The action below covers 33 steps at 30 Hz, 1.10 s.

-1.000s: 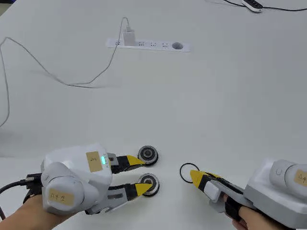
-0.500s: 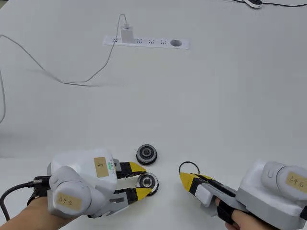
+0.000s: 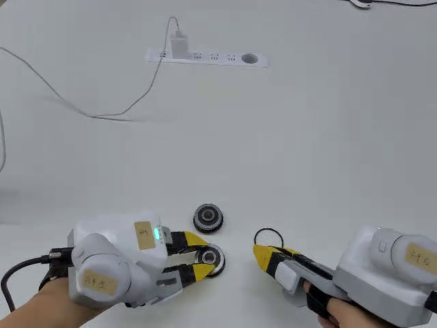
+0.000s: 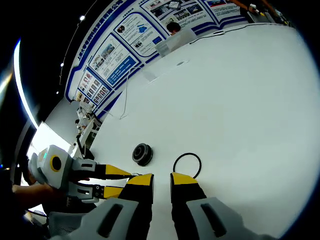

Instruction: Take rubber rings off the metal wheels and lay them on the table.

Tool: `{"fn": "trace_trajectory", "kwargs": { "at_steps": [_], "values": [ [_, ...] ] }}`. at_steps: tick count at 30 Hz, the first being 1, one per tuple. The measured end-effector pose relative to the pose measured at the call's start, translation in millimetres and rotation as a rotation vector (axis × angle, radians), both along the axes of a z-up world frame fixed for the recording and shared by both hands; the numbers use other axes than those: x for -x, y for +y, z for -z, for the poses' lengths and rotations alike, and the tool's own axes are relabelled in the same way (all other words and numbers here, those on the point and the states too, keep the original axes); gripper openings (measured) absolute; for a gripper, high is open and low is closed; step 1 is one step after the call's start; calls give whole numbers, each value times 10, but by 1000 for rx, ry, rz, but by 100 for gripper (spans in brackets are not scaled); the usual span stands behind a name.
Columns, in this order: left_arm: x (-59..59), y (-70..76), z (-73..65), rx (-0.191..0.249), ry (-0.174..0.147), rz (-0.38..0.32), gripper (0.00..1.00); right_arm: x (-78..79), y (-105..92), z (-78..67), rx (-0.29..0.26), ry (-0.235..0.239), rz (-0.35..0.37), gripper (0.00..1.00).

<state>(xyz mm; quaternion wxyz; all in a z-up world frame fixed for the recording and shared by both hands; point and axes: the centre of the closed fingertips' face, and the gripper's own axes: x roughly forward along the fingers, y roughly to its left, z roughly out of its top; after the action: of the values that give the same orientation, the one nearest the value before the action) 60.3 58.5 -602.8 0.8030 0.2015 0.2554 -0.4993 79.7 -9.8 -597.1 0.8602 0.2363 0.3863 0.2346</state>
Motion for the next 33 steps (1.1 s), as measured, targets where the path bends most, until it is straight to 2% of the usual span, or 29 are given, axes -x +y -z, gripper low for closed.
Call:
{"fn": "trace_trajectory", "kwargs": {
  "at_steps": [6,10,16,22,33],
  "values": [
    [7,4,11,1,11,-4,14,8,45,-27,-24,-4,-11,14],
    [9,4,10,1,12,-2,14,33,116,-62,-59,-6,-32,15],
    [6,3,10,-1,13,1,14,113,256,-88,-113,5,-76,21],
    [8,-6,2,2,11,6,14,209,394,-93,-163,23,-121,26],
    [11,-13,-2,-4,-1,19,13,285,533,-71,-235,83,-127,40]
  ]
}}
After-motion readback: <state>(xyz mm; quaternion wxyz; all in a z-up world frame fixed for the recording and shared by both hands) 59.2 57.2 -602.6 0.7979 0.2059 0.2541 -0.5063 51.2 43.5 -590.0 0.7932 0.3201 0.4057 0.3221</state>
